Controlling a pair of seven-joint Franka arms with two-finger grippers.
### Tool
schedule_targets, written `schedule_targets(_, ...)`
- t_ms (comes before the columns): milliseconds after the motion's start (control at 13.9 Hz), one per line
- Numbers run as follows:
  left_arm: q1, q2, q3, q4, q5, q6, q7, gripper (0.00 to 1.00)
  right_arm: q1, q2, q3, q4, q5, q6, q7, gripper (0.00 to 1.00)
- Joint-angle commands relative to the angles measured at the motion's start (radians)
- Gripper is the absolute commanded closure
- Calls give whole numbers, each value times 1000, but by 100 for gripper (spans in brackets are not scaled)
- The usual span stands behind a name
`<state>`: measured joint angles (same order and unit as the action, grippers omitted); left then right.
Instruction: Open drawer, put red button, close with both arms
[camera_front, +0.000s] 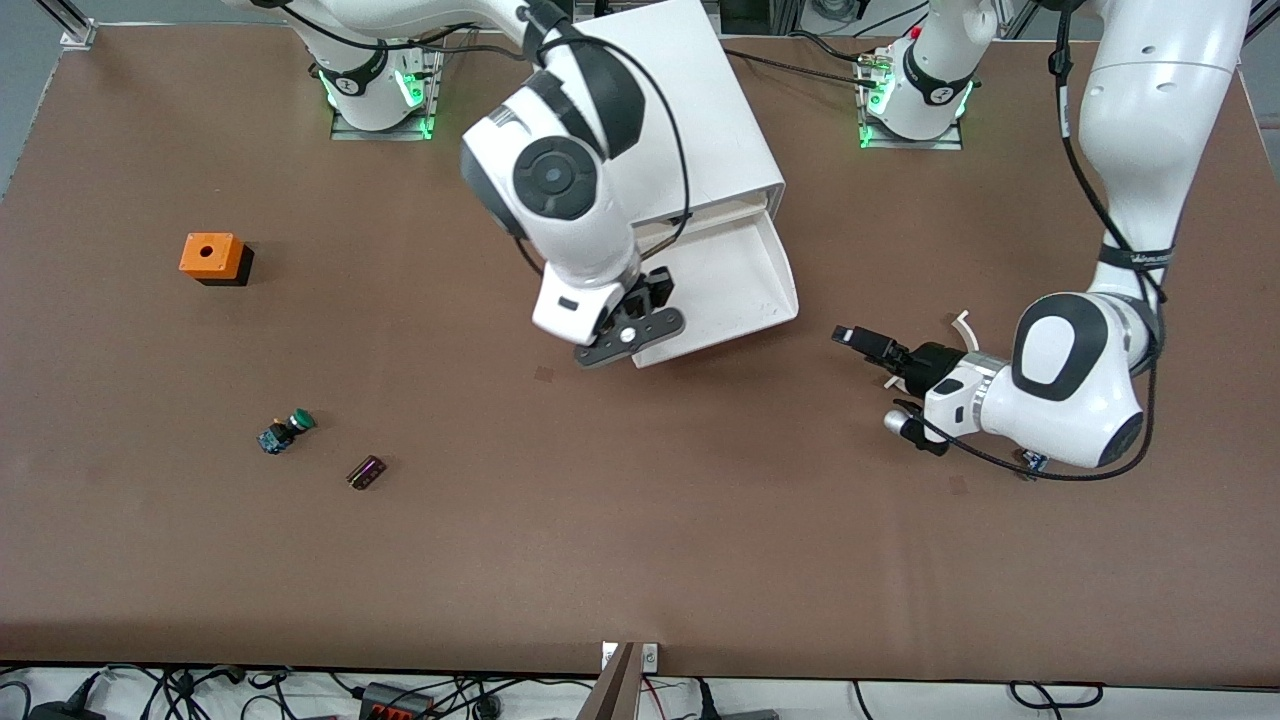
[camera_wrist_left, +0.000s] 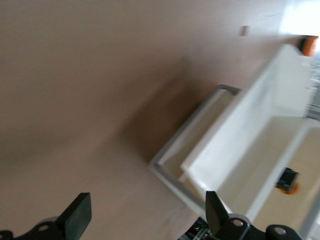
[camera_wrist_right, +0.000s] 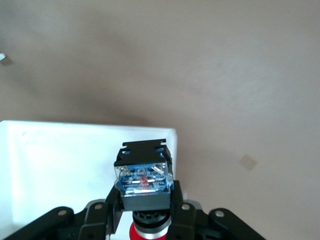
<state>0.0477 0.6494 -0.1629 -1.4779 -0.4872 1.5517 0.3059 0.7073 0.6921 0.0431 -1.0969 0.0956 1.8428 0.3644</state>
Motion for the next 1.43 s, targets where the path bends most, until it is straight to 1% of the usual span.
schedule_targets(0,3,-19,2,4,196,-9,-123,0,46,38,-3,29,7,36,88,100)
schedule_targets(215,30,-14,9,14,358,8,-200,0,76,75,-3,28,7,116,166,100)
schedule_targets(359,32,-5,11,18,404,37,-220,0,99,109,-3,28,7,162,195,100)
schedule_targets(502,38,-2,10,19,493,88,-246,0,110,132,-2,26,10,170,196,100)
schedule_targets(646,35,24,10,19,567,135,-248,0,124,142,-2,23,10,158,200,100)
schedule_targets(717,31,32,10,19,584,151,-248,0,126,144,-3,22,10,156,200,100)
schedule_targets(1004,44,33,10,19,590,194,-248,0,126,144,-2,22,9,136,197,100)
schedule_targets(1076,43,33,11,19,590,194,-248,0,129,142,-2,22,9,132,199,84)
schedule_targets(1148,43,33,10,19,590,194,-249,0,129,141,-3,22,6,112,200,1)
schedule_targets(1363,43,32,11,19,588,194,-249,0,126,127,-12,31,10,101,232,0)
